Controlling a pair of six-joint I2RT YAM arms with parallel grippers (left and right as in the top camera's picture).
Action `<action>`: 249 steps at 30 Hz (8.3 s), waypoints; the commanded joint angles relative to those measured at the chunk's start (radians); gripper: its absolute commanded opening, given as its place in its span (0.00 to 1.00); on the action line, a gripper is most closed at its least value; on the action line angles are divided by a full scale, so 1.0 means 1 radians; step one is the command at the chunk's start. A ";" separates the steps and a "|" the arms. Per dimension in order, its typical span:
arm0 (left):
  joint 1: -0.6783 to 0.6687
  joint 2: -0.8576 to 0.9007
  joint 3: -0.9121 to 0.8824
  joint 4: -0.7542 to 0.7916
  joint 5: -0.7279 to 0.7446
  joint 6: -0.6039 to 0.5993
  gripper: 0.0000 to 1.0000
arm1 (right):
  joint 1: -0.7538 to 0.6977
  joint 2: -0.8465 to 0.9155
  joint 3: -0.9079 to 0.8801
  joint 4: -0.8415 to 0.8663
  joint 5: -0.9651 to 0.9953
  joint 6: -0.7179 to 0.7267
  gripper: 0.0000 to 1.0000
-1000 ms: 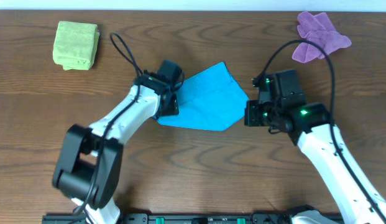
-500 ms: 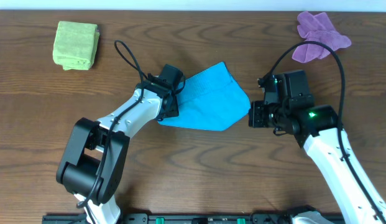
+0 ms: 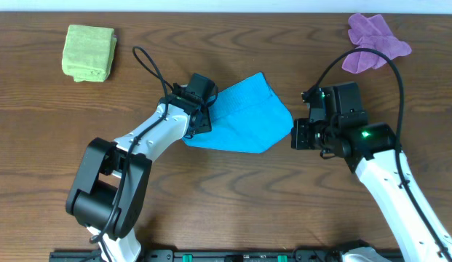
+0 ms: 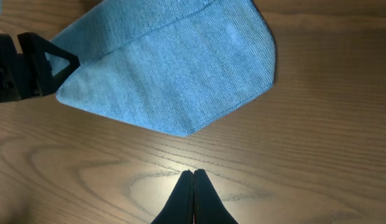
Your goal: Fold the cloth
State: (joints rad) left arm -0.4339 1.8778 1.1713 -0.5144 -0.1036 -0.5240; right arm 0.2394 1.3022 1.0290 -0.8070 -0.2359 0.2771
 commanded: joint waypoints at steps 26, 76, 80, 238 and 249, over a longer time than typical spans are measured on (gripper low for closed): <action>0.022 0.039 0.010 -0.030 -0.008 0.027 0.55 | -0.006 -0.011 -0.003 -0.009 -0.008 -0.013 0.02; 0.023 -0.001 0.000 -0.022 -0.071 0.053 0.40 | -0.006 -0.011 -0.003 -0.019 -0.008 -0.024 0.02; 0.023 -0.001 -0.007 -0.009 -0.061 0.053 0.41 | -0.006 -0.011 -0.003 -0.019 -0.008 -0.024 0.02; 0.251 -0.519 -0.007 -0.348 0.114 0.080 0.87 | -0.048 0.358 0.915 -0.294 -0.117 -0.098 0.02; 0.362 -0.583 -0.007 -0.335 0.164 0.004 0.87 | 0.262 0.449 0.894 -0.446 -0.110 -0.211 0.99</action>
State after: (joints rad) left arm -0.1154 1.3430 1.1522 -0.8482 0.0277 -0.4946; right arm 0.5194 1.7603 1.9247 -1.2373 -0.4080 0.1162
